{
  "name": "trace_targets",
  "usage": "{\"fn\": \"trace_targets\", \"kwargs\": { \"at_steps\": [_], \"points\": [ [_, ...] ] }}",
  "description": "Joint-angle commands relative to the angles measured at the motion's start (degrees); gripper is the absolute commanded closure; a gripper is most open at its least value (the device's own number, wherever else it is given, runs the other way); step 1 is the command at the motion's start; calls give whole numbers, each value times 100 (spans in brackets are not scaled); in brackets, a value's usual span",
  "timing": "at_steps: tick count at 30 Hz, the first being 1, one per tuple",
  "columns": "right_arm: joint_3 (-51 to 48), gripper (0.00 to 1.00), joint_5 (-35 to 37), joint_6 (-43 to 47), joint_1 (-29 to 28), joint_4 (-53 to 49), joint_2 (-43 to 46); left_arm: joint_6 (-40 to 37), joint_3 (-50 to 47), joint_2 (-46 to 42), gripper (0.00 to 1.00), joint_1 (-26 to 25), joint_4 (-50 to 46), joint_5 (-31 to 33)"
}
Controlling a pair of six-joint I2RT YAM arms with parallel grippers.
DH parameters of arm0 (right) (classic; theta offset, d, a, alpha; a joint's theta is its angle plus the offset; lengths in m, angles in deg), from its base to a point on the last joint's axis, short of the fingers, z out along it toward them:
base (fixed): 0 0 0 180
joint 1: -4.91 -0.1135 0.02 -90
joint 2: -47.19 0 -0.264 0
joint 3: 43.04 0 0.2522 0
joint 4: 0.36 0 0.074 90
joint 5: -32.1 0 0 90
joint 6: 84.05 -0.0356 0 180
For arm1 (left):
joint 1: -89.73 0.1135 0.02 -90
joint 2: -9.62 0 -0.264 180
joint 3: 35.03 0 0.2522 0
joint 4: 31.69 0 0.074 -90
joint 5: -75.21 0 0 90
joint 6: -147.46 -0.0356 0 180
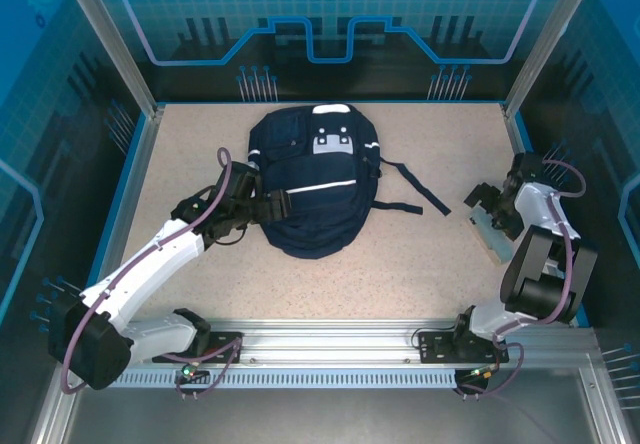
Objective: Pack the student bag
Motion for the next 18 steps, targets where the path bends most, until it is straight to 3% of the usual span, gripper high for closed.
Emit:
{"fn": "trace_targets", "kwargs": {
  "at_steps": [1, 7, 13, 18],
  "points": [
    [-154, 0, -353, -123, 2, -272, 296, -86, -75, -23, 1, 38, 122, -131],
    [-172, 0, 115, -25, -306, -456, 146, -83, -87, 10, 1, 39, 191, -163],
    [18, 5, 1401, -54, -613, -754, -171, -82, -85, 4, 1, 40, 190, -210],
    [188, 5, 1376, 74, -830, -754, -62, -117, -65, -1, 1, 38, 184, -246]
  ]
}}
